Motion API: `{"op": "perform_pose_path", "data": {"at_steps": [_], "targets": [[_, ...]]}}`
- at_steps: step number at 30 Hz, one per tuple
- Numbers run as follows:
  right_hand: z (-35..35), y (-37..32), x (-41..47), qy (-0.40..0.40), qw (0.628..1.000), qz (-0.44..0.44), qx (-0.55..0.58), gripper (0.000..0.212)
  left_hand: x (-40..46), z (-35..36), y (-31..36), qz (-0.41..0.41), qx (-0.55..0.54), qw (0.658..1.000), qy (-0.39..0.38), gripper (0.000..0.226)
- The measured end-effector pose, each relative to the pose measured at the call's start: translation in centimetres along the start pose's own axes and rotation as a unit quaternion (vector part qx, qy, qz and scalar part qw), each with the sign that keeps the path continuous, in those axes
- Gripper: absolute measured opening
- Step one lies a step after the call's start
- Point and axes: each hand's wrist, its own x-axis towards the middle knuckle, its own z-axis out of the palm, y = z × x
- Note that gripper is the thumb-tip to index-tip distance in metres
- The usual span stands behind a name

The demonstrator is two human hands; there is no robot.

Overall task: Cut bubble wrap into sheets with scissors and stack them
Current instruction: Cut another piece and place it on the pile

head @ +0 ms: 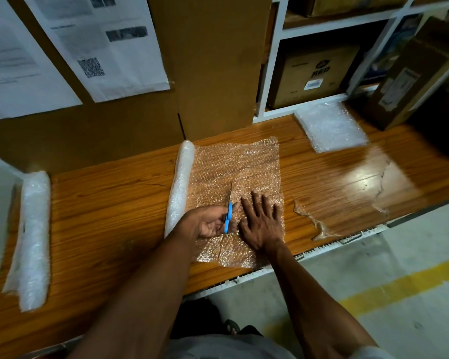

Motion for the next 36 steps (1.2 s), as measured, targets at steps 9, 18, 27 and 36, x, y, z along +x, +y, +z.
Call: {"op": "perform_pose_path", "data": {"at_steps": [9,18,27,36], "targets": [[0.1,-0.1,-0.4,0.025,1.0,0.008,0.0,0.072,0.9,-0.9,1.3,0.017,-0.006,1.0,-0.002,0.043],[0.3,-0.4,-0.4,0.029,0.999,0.019,0.009,0.066,2.0,-1.6,0.4,0.016,-0.005,0.999,0.05,0.024],[-2.8,-0.4,3.3,0.08,0.996,-0.002,0.05,0.056,1.7,-1.8,0.3,-0.035,0.005,0.999,-0.002,0.027],[-3.2,1.8,5.7,0.007,0.997,-0.073,0.026,0.082,1.3,-0.5,2.0,-0.033,0.031,0.999,0.004,0.043]]}}
